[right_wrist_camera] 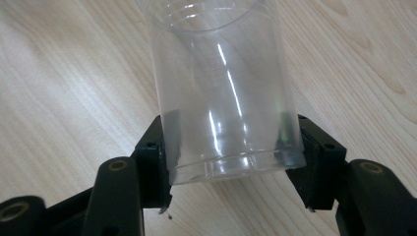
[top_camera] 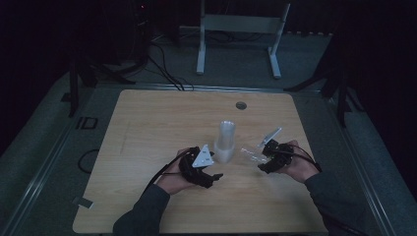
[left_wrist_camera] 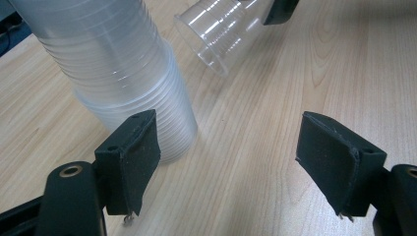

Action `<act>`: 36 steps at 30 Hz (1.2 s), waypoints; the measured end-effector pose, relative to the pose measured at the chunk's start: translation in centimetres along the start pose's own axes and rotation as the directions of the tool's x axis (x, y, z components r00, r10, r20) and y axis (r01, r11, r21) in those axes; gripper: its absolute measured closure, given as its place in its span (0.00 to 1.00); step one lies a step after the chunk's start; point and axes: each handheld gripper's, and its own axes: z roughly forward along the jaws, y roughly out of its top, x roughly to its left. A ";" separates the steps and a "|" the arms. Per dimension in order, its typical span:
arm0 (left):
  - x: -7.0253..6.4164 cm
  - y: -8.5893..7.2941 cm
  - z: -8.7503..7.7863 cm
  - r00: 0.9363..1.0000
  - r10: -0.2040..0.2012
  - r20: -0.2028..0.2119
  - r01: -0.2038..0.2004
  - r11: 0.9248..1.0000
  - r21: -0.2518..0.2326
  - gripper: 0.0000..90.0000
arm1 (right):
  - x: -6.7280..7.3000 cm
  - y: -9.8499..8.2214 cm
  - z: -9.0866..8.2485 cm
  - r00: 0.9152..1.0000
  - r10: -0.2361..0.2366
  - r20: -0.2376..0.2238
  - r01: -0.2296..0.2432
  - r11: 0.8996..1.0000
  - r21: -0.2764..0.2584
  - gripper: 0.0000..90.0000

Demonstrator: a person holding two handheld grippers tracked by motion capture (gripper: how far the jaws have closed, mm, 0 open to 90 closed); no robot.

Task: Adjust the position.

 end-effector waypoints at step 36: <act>-0.2 -0.1 0.3 1.000 -0.003 -0.005 0.003 1.000 0.002 0.27 | -3.1 -1.9 1.1 0.902 0.411 0.133 -0.396 0.910 -0.125 0.47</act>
